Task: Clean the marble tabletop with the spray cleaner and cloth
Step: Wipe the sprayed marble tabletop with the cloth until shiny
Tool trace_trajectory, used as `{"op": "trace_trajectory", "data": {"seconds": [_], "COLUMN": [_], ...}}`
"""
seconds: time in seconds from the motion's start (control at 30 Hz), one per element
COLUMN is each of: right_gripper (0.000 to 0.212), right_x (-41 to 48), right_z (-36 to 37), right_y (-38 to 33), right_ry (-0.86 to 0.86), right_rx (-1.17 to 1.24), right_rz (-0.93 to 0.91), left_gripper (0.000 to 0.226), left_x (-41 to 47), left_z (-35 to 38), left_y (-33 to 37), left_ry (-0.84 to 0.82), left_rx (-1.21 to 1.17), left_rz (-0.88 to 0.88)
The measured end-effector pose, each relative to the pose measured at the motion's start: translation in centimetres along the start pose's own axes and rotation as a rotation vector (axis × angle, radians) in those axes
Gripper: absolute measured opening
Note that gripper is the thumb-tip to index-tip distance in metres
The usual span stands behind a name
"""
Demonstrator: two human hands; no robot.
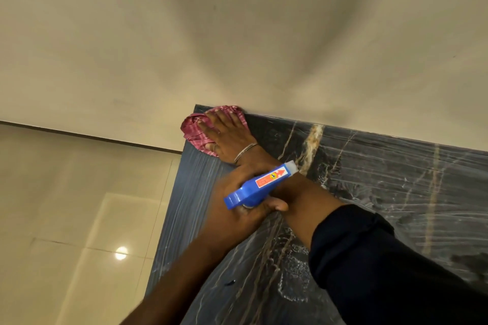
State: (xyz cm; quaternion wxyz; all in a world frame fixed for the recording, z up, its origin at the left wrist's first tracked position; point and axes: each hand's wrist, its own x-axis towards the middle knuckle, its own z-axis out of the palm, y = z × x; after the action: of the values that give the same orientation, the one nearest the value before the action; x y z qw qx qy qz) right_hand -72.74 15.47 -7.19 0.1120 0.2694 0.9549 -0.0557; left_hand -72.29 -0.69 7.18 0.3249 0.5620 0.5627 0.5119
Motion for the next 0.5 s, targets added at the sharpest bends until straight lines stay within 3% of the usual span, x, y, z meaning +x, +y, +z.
{"op": "trace_trajectory", "data": {"seconds": [0.27, 0.4, 0.5], "right_gripper": [0.066, 0.068, 0.059], "right_x": [-4.5, -11.1, -13.7], "right_z": [0.6, 2.8, 3.4], "right_y": [3.9, 9.6, 11.4], "right_ry": [0.021, 0.104, 0.162], "right_rx": [0.062, 0.157, 0.23], "right_rz": [-0.059, 0.095, 0.183], "left_gripper": [0.021, 0.021, 0.022], "left_x": [0.8, 1.7, 2.5], "left_z": [0.7, 1.5, 1.7], "left_y": [0.1, 0.3, -0.5], "left_ry": [0.015, 0.071, 0.144], "left_rx": [-0.029, 0.005, 0.096], "left_rz": [0.052, 0.085, -0.029]}}
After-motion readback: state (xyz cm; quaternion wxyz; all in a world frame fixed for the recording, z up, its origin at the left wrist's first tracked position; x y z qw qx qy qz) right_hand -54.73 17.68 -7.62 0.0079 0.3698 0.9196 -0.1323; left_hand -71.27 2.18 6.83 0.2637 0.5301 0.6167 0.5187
